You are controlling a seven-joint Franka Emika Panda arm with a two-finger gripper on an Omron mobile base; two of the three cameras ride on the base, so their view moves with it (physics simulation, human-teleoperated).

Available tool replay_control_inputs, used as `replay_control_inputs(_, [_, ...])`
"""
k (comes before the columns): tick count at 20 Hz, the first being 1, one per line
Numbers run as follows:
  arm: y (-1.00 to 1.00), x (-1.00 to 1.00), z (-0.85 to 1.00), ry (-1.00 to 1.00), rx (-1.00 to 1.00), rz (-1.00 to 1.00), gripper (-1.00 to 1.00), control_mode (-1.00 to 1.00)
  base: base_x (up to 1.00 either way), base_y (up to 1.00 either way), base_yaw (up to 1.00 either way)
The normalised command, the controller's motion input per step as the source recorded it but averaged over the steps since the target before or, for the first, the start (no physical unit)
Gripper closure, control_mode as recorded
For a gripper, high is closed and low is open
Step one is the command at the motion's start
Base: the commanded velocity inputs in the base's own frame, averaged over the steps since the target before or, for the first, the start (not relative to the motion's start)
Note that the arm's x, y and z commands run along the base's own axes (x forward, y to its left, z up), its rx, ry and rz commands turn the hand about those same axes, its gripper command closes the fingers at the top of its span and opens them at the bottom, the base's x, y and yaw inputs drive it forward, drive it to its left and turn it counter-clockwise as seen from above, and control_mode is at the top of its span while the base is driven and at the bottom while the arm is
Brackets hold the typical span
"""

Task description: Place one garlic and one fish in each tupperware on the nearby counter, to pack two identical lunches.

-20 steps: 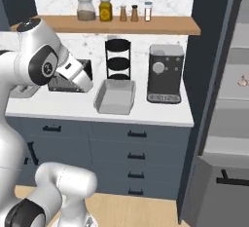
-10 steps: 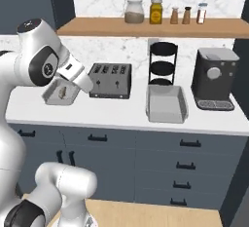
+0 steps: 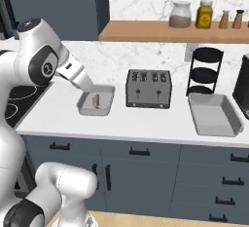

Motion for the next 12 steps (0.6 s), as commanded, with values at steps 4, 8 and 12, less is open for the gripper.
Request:
replay_control_inputs(4, [0.0, 0.0, 0.0, 0.0, 0.0, 0.0, 1.0, 1.0, 0.25, 0.64, 0.0])
replay_control_inputs(8, [0.0, 0.0, 0.0, 0.0, 0.0, 0.0, 1.0, 1.0, 0.29, 0.56, 0.02])
replay_control_inputs(12, [0.01, 0.22, -0.17, 0.0, 0.04, 0.05, 1.0, -1.0, 0.14, 0.19, 0.03])
